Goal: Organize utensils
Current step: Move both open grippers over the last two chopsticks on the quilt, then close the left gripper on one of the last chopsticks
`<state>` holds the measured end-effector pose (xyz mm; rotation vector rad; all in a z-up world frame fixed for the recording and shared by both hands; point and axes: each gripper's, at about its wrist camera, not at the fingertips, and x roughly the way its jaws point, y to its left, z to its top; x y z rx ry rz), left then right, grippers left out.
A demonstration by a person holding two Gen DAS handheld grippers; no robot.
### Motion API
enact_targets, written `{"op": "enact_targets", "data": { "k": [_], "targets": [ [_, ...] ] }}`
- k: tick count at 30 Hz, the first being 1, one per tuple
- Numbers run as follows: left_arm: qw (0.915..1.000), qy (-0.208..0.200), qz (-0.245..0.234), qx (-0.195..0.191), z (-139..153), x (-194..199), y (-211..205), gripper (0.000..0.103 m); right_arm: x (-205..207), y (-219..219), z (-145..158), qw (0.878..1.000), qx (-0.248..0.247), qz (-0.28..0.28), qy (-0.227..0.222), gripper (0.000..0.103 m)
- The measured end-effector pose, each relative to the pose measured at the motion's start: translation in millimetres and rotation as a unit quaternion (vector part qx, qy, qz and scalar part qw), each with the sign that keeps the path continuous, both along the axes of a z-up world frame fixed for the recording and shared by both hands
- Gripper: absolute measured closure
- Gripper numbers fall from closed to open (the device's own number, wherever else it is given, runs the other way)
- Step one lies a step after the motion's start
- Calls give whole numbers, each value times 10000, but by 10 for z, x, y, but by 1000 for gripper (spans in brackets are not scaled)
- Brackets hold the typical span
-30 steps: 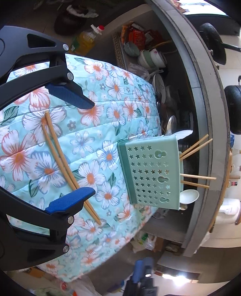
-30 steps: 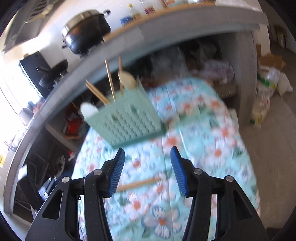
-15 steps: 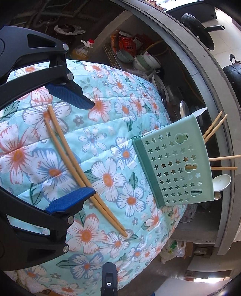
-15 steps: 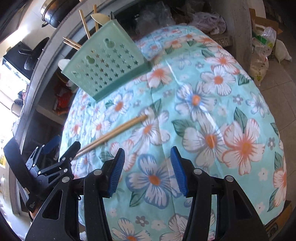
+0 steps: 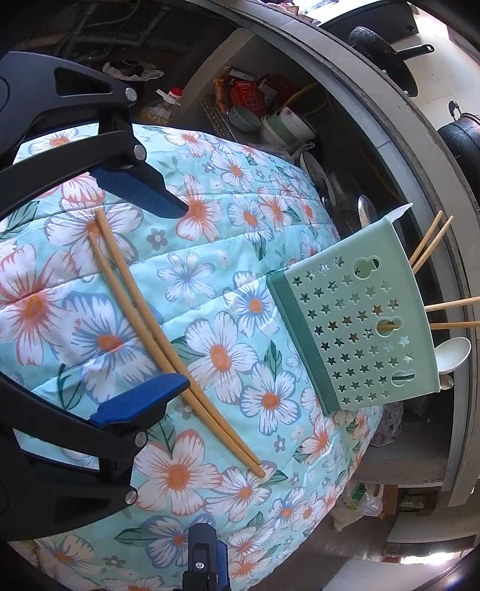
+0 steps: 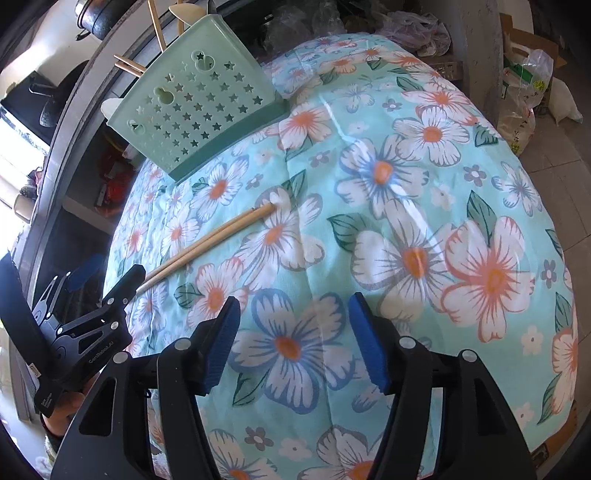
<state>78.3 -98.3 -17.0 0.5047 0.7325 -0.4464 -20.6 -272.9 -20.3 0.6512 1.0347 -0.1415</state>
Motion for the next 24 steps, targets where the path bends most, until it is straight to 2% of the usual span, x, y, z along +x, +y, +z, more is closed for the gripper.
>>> {"op": "enact_targets", "data": {
  "k": [4,8,10,11,13,17,20,22,24],
  "targets": [
    [9997,-199,-132,-36,6,-77,5,21,-10,-37,-33,9998,167,-57,-37,42],
    [9972,-424,-595,-165,-2,-227,-8,22,-32,-100,-50,9991,383,-131,-92,42],
    [9949,-580,-829,-3,-57,-298,-68,36,-50,-128,-60,9986,481,-175,-126,42],
    [9931,-650,-961,154,-99,-334,-110,39,-59,-138,-61,9984,512,-190,-137,42],
    [9891,-707,-1220,422,-181,-390,-192,51,-69,-146,-61,9981,556,-207,-159,42],
    [9762,-986,-1677,958,-327,-486,-334,60,-73,-163,-75,9973,668,-220,-211,42],
    [9661,-1155,-1910,1298,-422,-499,-425,73,-83,-186,-97,9964,764,-240,-260,42],
    [9619,-1139,-2050,1405,-465,-497,-467,87,-98,-199,-101,9960,804,-252,-282,42],
    [9550,-1242,-2189,1568,-502,-512,-493,91,-100,-199,-102,9959,817,-252,-297,42]
  ]
}}
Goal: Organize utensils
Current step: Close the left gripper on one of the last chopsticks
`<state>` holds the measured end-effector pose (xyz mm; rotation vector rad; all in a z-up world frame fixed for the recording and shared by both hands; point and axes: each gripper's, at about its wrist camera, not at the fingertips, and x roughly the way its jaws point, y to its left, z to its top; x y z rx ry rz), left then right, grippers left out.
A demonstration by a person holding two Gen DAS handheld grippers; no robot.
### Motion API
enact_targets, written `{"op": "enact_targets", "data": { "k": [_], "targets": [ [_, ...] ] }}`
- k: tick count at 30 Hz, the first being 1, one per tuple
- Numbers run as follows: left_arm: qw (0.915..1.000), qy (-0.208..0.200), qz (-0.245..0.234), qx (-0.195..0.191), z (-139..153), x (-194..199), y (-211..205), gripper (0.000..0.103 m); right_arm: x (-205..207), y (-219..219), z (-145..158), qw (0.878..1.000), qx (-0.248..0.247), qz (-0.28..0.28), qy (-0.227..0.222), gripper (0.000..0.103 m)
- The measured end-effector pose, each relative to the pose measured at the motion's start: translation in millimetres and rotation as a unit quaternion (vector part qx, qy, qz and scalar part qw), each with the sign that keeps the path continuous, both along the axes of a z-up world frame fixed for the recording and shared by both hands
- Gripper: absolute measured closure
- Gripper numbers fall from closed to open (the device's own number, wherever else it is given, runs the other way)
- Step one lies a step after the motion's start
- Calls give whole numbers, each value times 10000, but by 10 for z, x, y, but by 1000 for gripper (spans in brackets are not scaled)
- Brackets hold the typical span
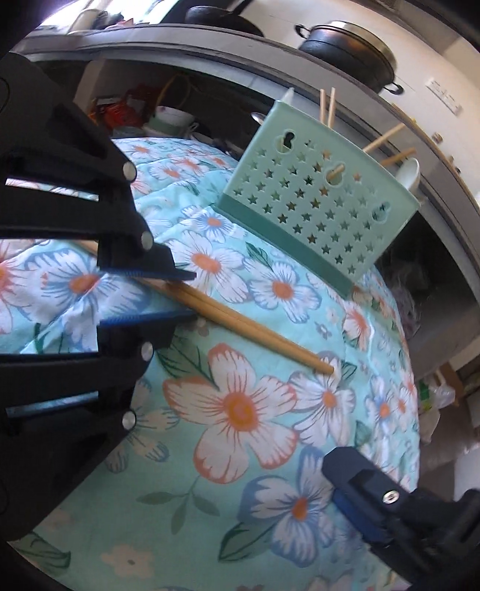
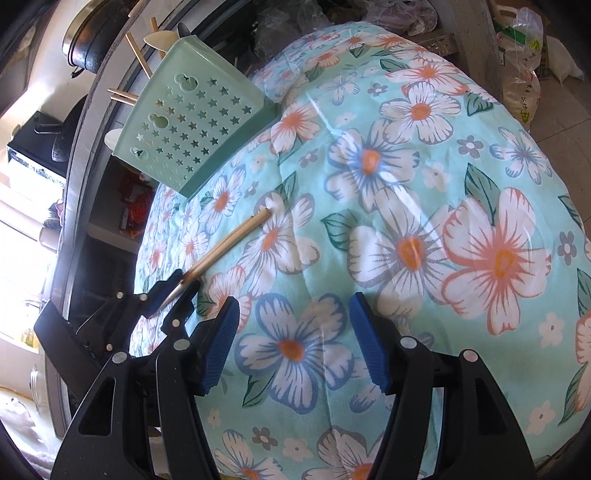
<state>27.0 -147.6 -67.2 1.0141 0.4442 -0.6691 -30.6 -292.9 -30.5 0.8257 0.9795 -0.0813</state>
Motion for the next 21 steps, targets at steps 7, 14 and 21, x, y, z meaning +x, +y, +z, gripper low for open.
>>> {"op": "enact_targets", "data": {
  "k": [7,14,21],
  "targets": [
    [9987,-173,-381,287,19,-162,26,97,-39,-25,-11,9999,81,-6,-60,42],
    [9869,1612,-66,-56,281,-165,284,97,-64,-36,-14,9999,147,-24,-89,42],
    [9488,2995,471,-888,467,106,495,64,-89,-35,-22,9997,195,-58,-112,42]
  ]
}}
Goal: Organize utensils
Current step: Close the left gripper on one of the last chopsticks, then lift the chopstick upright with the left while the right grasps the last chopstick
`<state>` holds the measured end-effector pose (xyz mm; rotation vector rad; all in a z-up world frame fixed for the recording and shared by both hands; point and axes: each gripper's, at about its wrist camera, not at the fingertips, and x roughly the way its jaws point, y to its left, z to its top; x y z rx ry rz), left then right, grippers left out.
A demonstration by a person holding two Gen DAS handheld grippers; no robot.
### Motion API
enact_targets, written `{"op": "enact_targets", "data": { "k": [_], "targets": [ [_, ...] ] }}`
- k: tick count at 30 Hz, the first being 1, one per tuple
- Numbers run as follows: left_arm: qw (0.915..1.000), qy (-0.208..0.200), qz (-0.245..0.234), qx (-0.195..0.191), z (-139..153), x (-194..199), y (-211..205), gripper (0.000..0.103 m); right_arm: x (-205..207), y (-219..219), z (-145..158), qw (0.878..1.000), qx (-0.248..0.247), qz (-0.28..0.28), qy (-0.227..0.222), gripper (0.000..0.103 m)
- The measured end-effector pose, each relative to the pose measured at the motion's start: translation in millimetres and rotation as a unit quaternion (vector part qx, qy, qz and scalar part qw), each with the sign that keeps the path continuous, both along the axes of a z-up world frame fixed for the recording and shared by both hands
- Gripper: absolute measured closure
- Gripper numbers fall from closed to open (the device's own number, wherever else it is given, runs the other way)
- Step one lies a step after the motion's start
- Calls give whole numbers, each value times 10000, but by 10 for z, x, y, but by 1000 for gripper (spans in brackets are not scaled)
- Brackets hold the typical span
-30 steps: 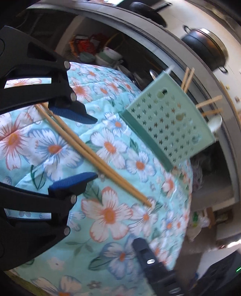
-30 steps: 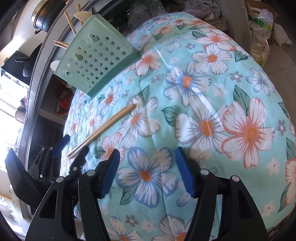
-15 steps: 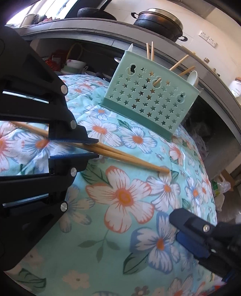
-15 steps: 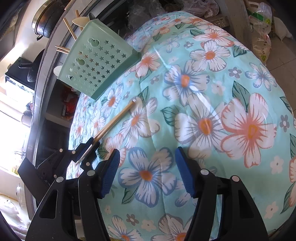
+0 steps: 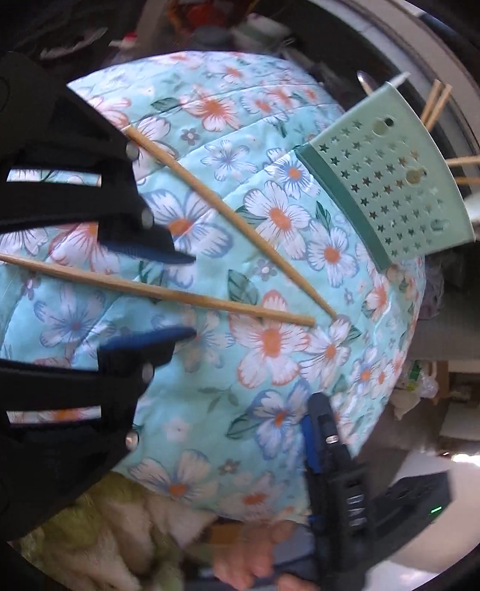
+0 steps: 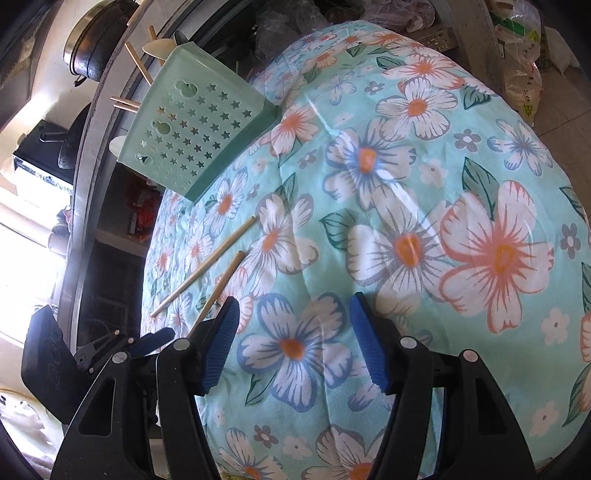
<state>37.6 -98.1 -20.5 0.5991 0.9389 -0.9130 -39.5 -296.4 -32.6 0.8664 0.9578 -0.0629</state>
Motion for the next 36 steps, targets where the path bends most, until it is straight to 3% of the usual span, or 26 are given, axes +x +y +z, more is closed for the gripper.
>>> {"op": "enact_targets", "data": {
  "k": [4,14,20,22,23,36],
  "targets": [
    [9990,233,57,-368,75,107,-75,63,-7,5,2,10000,17,-17,1,42],
    [9997,198,19,-139,-154,322,-598,64,-8,7,-7,10000,58,-59,1,42],
    [9997,226,-17,-6,-254,357,-743,83,-18,3,-14,9999,99,-105,-20,42],
    [9997,222,-17,-27,-250,342,-758,95,-15,1,-14,9999,97,-100,-15,42],
    [9998,199,1,-46,-246,345,-767,95,-14,0,-14,9999,101,-101,-14,42],
    [9949,-103,473,-887,223,366,-420,98,11,34,36,9998,31,-186,52,42]
  ]
}}
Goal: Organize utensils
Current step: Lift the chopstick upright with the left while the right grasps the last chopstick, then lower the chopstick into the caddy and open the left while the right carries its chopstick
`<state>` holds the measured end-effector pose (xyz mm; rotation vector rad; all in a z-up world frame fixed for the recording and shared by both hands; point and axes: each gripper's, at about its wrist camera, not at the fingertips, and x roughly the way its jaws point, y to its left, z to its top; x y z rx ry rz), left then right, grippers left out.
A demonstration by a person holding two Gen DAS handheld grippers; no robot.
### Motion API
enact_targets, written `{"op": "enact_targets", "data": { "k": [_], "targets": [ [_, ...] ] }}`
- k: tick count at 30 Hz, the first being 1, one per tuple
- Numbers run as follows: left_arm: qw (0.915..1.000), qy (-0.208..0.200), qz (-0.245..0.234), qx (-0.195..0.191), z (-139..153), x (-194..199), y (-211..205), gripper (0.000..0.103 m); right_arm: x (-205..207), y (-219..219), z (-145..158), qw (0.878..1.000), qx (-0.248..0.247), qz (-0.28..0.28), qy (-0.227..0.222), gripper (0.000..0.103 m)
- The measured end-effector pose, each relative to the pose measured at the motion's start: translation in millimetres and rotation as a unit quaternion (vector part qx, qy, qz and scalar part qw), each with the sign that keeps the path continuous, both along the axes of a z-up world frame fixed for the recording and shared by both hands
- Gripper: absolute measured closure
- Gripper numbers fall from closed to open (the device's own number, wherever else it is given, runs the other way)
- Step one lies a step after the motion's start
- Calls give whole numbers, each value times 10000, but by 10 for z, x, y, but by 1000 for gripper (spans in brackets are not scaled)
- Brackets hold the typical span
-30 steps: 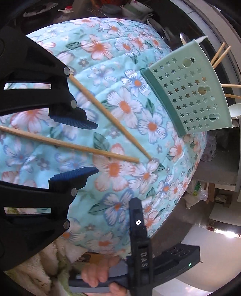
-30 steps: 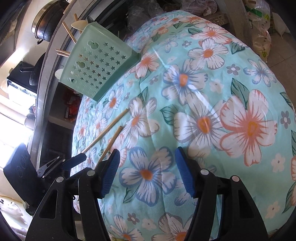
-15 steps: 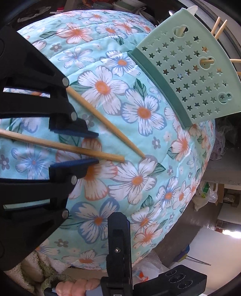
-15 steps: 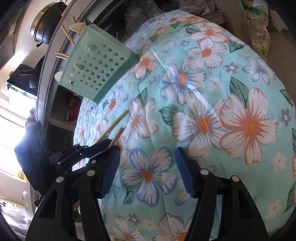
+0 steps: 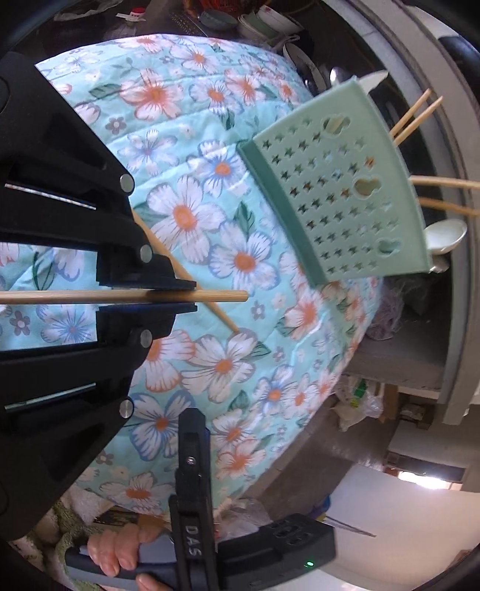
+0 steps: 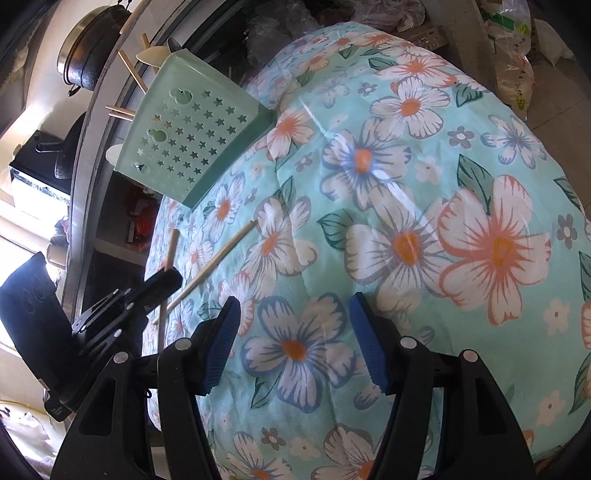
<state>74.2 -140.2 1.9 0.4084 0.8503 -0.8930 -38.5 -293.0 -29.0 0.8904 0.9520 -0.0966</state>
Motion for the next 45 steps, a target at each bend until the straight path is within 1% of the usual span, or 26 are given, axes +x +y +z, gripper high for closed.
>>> {"op": "enact_targets", "data": {
  "k": [3,4,6,10,14,16,19,22,24,27,30,32,34,37,42,45],
  "targets": [
    [9994,-300,106,-101,143,-26,109,98,67,32,57,9999,89,44,-109,43],
    [9992,-339,135,-143,185,-27,145,98,96,51,82,9998,105,78,-157,43],
    [9987,-379,213,-249,270,-19,220,98,169,104,134,9994,125,173,-254,44],
    [9970,-455,425,-467,421,11,392,98,360,217,184,9977,330,384,-439,45],
    [9938,-507,636,-758,555,63,549,98,540,254,86,9973,536,376,-341,49],
    [9921,-502,710,-903,577,82,582,98,658,240,-30,9968,724,286,-189,53],
    [9907,-426,772,-1036,598,124,619,98,804,203,-184,9961,874,130,-51,58],
    [9904,-192,778,-1127,568,168,633,98,941,175,-221,9959,906,5,-73,59],
    [9902,-139,799,-1133,543,181,626,98,1007,176,-201,9965,828,-26,-89,60],
    [9898,-79,831,-1151,517,186,633,98,1073,177,-222,9973,716,-149,-90,68],
    [9896,-57,856,-1151,511,185,626,98,1080,151,-255,9972,675,-316,-71,82],
    [9898,-82,857,-1136,518,177,615,98,1060,125,-283,9966,721,-396,-99,85],
    [9899,-103,863,-1116,527,177,605,98,1031,93,-286,9957,788,-443,-192,86],
    [9901,-132,874,-1090,537,177,589,98,899,32,-215,9931,924,-530,-492,89],
    [9898,-163,927,-1067,548,189,566,98,626,-68,118,9910,596,-567,-1060,92],
    [9894,-109,948,-1097,550,213,551,98,485,-146,349,9874,425,-638,-1383,94]
  ]
}}
